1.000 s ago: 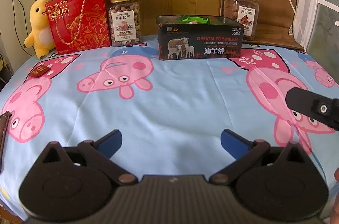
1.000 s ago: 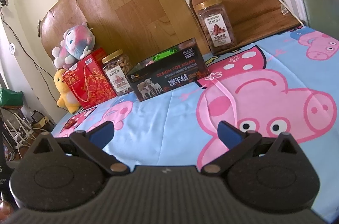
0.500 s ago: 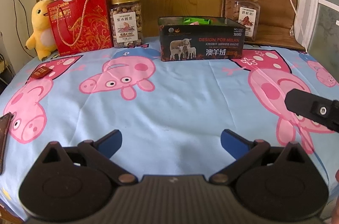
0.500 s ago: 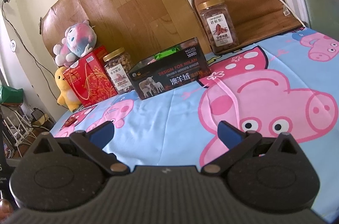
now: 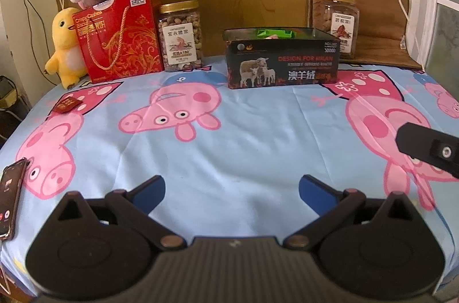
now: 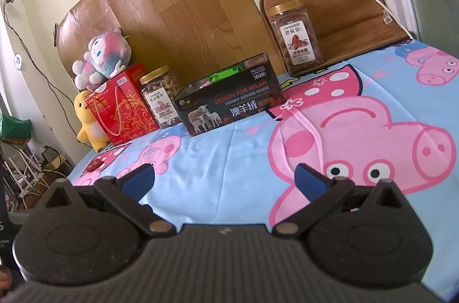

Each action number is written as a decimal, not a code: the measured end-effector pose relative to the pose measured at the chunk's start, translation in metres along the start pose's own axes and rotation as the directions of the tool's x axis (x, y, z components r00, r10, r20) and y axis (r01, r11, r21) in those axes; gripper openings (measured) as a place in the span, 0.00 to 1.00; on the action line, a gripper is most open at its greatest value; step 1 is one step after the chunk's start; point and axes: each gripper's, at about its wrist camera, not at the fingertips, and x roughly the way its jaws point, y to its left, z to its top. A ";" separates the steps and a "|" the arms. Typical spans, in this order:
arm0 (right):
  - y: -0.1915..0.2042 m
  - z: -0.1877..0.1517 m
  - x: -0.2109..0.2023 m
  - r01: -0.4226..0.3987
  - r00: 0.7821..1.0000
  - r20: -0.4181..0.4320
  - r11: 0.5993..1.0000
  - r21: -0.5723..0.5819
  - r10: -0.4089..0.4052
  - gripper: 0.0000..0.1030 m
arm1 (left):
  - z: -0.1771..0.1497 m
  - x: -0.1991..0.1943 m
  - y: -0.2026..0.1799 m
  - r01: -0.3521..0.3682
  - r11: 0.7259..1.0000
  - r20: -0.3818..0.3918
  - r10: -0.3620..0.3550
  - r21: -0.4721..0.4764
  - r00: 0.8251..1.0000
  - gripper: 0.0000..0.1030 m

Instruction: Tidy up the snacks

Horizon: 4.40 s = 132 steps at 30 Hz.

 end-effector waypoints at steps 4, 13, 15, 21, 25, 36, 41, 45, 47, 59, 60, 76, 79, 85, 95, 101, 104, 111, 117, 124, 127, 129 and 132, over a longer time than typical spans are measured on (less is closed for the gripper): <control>0.000 -0.001 0.000 0.001 1.000 0.005 1.000 -0.004 -0.001 1.00 | 0.001 -0.001 0.002 -0.011 1.000 0.006 0.011 -0.005 1.000 1.00; 0.000 -0.002 0.000 0.002 1.000 0.000 1.000 -0.004 -0.002 1.00 | 0.001 -0.001 0.003 -0.002 1.000 0.005 0.002 -0.011 1.000 1.00; 0.001 -0.003 0.001 0.003 1.000 -0.001 1.000 -0.006 -0.003 1.00 | 0.001 0.000 0.004 0.010 1.000 -0.003 -0.010 -0.019 1.000 1.00; 0.002 -0.002 0.003 0.006 1.000 -0.006 1.000 -0.013 -0.006 1.00 | 0.002 0.001 0.004 0.011 1.000 -0.004 -0.011 -0.016 1.000 1.00; 0.001 -0.002 0.000 0.008 1.000 0.002 1.000 -0.011 -0.008 1.00 | 0.003 0.002 0.003 0.019 1.000 -0.007 -0.019 -0.018 1.000 1.00; -0.003 -0.002 -0.001 0.023 1.000 0.010 1.000 -0.004 -0.023 1.00 | 0.001 0.000 -0.001 0.031 0.999 -0.002 -0.031 0.012 1.000 1.00; 0.002 -0.003 0.001 0.014 1.000 0.005 1.000 -0.015 -0.014 1.00 | 0.001 0.001 0.008 0.023 1.000 -0.004 -0.023 -0.012 1.000 1.00; 0.005 -0.002 -0.002 0.008 1.000 0.013 1.000 -0.028 -0.008 1.00 | 0.000 -0.002 0.010 0.027 0.999 0.006 -0.027 -0.017 1.000 1.00; 0.005 -0.002 -0.003 0.011 1.000 0.018 0.999 -0.033 -0.010 1.00 | 0.000 -0.001 0.009 0.028 1.000 0.006 -0.028 -0.013 1.000 1.00; 0.002 -0.004 0.001 0.011 1.000 0.010 1.000 -0.028 -0.011 1.00 | -0.001 0.006 0.004 0.036 0.999 -0.013 -0.036 0.001 0.999 1.00; 0.002 -0.004 0.001 0.012 1.000 0.010 1.000 -0.028 -0.012 1.00 | -0.001 0.007 0.003 0.034 0.999 -0.017 -0.034 0.002 0.999 1.00; -0.011 -0.002 0.004 0.014 1.000 0.026 0.999 -0.030 -0.013 1.00 | 0.013 0.023 -0.016 0.041 0.999 -0.053 -0.039 0.030 0.998 1.00; -0.017 0.001 0.002 0.022 0.999 0.033 1.000 -0.021 -0.021 1.00 | 0.020 0.025 -0.026 0.039 0.998 -0.044 -0.037 0.052 0.998 1.00; -0.032 0.005 0.003 0.031 0.999 0.027 0.999 0.014 -0.031 1.00 | 0.029 0.033 -0.042 0.041 0.996 -0.055 -0.036 0.083 0.998 1.00; -0.046 0.030 0.017 -0.005 1.000 -0.019 1.000 0.014 0.005 1.00 | 0.052 0.046 -0.050 0.032 0.996 -0.065 -0.027 0.085 0.998 1.00; -0.046 0.042 0.024 -0.021 1.000 -0.010 1.000 -0.008 0.021 1.00 | 0.064 0.052 -0.051 0.023 0.997 -0.057 -0.019 0.073 0.998 1.00; -0.046 0.044 0.029 -0.027 0.999 -0.019 1.000 -0.010 0.027 1.00 | 0.065 0.054 -0.051 0.012 0.997 -0.058 -0.008 0.077 0.998 1.00; -0.040 0.050 0.032 -0.033 0.999 -0.020 0.999 -0.014 0.032 1.00 | 0.070 0.055 -0.049 0.004 0.998 -0.058 0.000 0.062 0.998 1.00; -0.035 0.048 0.035 -0.024 0.999 -0.037 0.999 -0.024 0.023 1.00 | 0.068 0.059 -0.045 0.002 0.998 -0.065 0.002 0.065 0.998 1.00; -0.032 0.045 0.047 -0.002 0.998 -0.064 1.000 -0.028 0.000 1.00 | 0.071 0.071 -0.040 0.022 0.997 -0.071 -0.017 0.068 0.997 1.00; -0.033 0.044 0.052 0.015 0.998 -0.064 1.000 -0.014 -0.015 1.00 | 0.072 0.077 -0.037 0.036 0.997 -0.080 -0.031 0.064 0.996 1.00; -0.033 0.044 0.054 0.021 0.998 -0.065 1.000 -0.005 -0.021 1.00 | 0.072 0.080 -0.036 0.039 0.997 -0.082 -0.034 0.063 0.996 1.00; -0.031 0.044 0.057 0.031 0.997 -0.065 0.999 -0.014 -0.031 1.00 | 0.073 0.084 -0.033 0.043 0.998 -0.084 -0.038 0.053 0.996 1.00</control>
